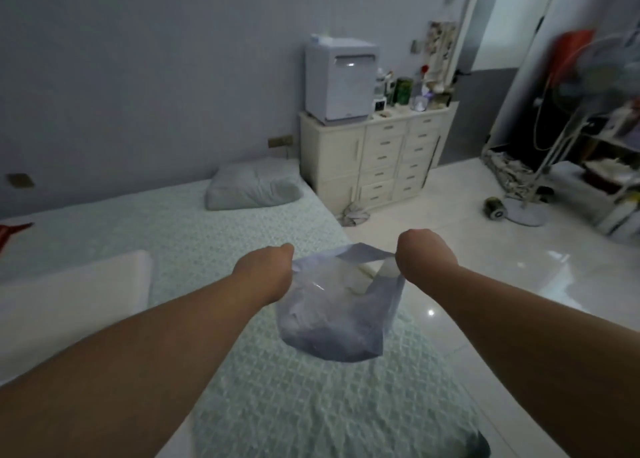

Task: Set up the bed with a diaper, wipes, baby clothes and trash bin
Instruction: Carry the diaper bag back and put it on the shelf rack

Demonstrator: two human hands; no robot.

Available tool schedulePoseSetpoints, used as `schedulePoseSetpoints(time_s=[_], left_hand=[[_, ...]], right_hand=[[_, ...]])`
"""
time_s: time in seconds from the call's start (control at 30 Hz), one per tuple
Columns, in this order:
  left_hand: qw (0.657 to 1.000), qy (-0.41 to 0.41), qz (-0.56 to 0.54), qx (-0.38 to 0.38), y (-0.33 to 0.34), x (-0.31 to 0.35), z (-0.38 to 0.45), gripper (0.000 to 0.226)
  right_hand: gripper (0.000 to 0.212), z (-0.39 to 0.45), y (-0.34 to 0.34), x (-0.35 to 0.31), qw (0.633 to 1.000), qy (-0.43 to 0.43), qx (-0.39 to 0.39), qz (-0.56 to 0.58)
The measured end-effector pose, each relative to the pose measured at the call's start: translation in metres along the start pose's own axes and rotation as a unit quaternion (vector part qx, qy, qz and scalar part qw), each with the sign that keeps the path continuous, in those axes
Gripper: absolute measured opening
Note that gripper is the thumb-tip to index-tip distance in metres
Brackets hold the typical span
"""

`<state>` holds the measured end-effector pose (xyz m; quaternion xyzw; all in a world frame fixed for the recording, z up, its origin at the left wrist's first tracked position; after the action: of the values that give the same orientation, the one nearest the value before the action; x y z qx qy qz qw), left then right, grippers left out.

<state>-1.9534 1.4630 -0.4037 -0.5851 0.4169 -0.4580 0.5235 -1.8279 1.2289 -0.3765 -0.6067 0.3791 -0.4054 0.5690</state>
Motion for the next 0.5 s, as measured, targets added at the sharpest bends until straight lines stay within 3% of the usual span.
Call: schedulePoseSetpoints(time_s=[0.27, 0.5], left_hand=[[0.998, 0.059, 0.006, 0.035, -0.120, 0.109, 0.014, 0.011], [0.985, 0.150, 0.027, 0.083, -0.188, 0.254, 0.025, 0.010]], right_hand=[[0.014, -0.069, -0.121, 0.096, 0.993, 0.091, 0.062, -0.031], [0.016, -0.133, -0.173, 0.234, 0.970, 0.206, 0.120, 0.048]])
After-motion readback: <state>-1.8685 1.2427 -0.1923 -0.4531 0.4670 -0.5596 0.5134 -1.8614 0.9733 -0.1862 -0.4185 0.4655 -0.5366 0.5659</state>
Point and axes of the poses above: each hand's wrist, its own z-axis towards the middle knuckle, its own y-axis out of the palm, x = y × z, the point moved 10 cm from there along z, towards the middle knuckle, and after that the axes turned 2 degrees about y, right-handed, at the moved point
